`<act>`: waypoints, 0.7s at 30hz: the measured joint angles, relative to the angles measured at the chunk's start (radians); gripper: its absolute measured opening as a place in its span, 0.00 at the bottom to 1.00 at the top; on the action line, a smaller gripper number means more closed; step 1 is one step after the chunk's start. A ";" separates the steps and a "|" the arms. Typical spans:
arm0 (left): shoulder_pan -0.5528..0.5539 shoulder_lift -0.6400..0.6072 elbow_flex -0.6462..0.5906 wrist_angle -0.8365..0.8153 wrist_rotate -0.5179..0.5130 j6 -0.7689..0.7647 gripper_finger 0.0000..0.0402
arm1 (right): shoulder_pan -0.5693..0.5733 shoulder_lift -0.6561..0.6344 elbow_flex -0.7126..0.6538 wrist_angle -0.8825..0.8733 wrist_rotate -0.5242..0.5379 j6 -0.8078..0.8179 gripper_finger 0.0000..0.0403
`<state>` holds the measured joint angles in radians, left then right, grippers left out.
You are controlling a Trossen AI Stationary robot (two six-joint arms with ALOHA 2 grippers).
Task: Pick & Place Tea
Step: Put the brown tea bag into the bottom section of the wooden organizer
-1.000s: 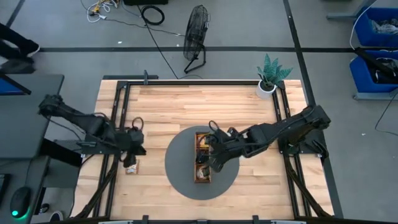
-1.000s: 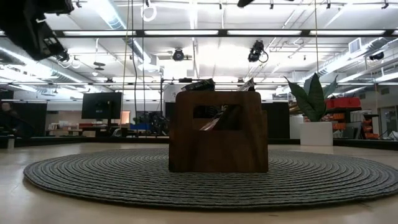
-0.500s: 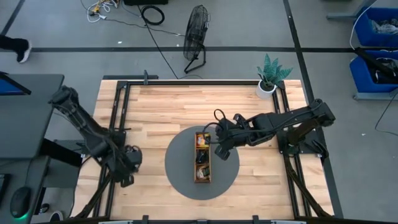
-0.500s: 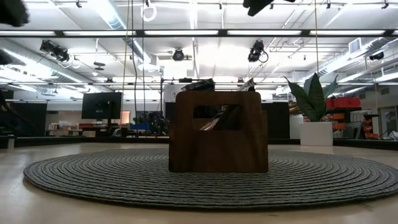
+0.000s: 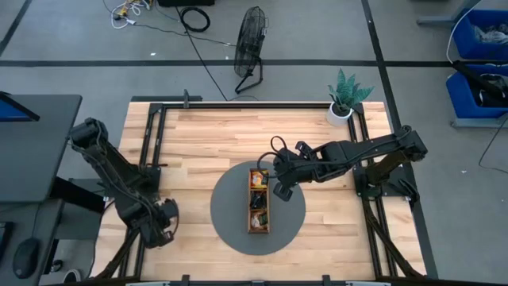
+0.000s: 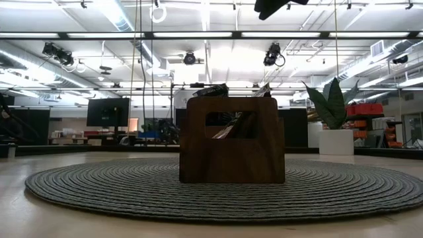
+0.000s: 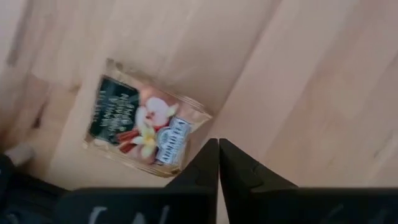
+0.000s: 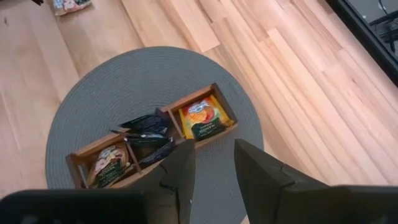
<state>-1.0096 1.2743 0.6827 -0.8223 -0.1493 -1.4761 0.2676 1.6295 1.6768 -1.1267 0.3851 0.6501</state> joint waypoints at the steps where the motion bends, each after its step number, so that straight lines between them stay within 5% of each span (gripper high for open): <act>1: 0.000 0.003 0.000 0.010 0.004 0.017 0.05 | 0.000 0.000 0.000 0.000 0.000 -0.003 0.29; 9: -0.023 0.004 -0.001 0.013 -0.114 0.229 0.29 | 0.000 0.000 0.000 0.019 0.000 -0.003 0.29; 14: -0.029 0.016 -0.002 0.014 -0.096 0.276 0.43 | 0.000 0.001 0.000 0.018 0.000 0.015 0.29; 21: -0.059 0.091 -0.003 0.013 -0.070 0.289 0.49 | 0.000 0.001 0.000 0.025 0.000 0.019 0.29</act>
<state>-1.0686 1.3654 0.6800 -0.8093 -0.2196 -1.1873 0.2680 1.6306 1.6768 -1.1014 0.3847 0.6693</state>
